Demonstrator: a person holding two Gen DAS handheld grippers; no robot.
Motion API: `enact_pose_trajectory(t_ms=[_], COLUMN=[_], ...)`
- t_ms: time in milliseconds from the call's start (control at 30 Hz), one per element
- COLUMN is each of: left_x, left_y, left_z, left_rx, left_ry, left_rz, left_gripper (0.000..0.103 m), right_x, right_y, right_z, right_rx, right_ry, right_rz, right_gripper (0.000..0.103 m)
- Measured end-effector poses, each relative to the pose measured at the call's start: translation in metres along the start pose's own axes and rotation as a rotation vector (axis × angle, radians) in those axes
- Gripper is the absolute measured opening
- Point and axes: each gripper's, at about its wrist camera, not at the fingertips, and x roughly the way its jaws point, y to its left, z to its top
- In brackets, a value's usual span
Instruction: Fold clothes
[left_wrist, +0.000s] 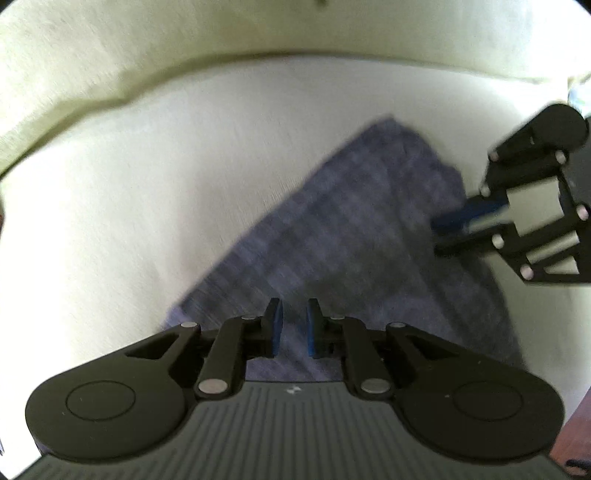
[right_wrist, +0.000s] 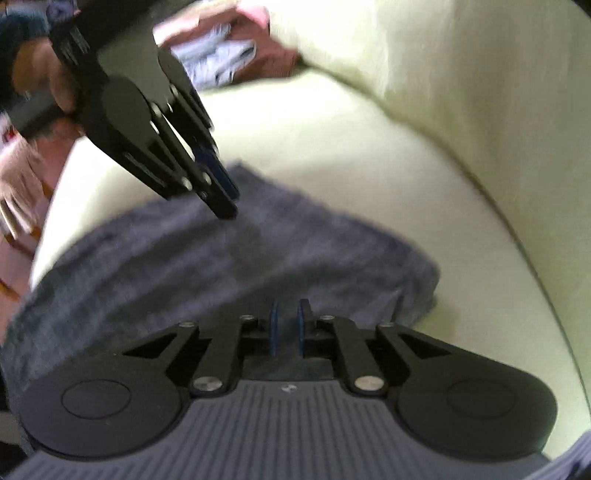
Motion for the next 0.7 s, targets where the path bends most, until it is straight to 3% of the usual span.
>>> enact_pose_trajectory(t_ms=[67, 167, 267, 367, 400, 500, 567, 667, 700], left_x=[-0.005, -0.027, -0.054, -0.093, -0.098, -0.076, -0.02, -0.011, -0.015], left_y=[0.0, 0.011, 0.014, 0.011, -0.001, -0.021, -0.041, -0.038, -0.037], left_z=[-0.002, -0.013, -0.028, -0.053, -0.078, -0.115, -0.12, -0.142, -0.142], left_rx=[-0.022, -0.102, -0.137, -0.104, -0.104, -0.143, -0.158, -0.214, -0.229], left_ry=[-0.036, -0.11, -0.153, -0.164, -0.171, -0.165, -0.135, -0.183, -0.185], left_rz=[0.021, 0.069, 0.007, -0.019, -0.053, -0.091, -0.073, -0.072, -0.076], left_gripper=[0.026, 0.018, 0.02, 0.024, 0.024, 0.024, 0.028, 0.029, 0.024], right_x=[-0.003, -0.024, -0.056, -0.072, -0.073, -0.055, -0.044, -0.049, -0.053], right_y=[-0.009, -0.015, 0.001, 0.042, 0.062, 0.104, 0.121, 0.13, 0.13], right_z=[-0.003, -0.004, -0.009, -0.021, -0.028, -0.05, -0.07, -0.088, -0.086], right_rx=[0.058, 0.125, 0.184, 0.179, 0.173, 0.184, 0.198, 0.262, 0.288], right_ry=[-0.02, -0.055, -0.109, -0.122, -0.112, -0.052, 0.015, 0.012, 0.025], right_rz=[-0.054, -0.119, -0.08, 0.016, 0.054, 0.099, 0.074, 0.015, -0.004], right_gripper=[0.007, 0.014, 0.017, 0.017, 0.017, 0.017, 0.017, 0.017, 0.018])
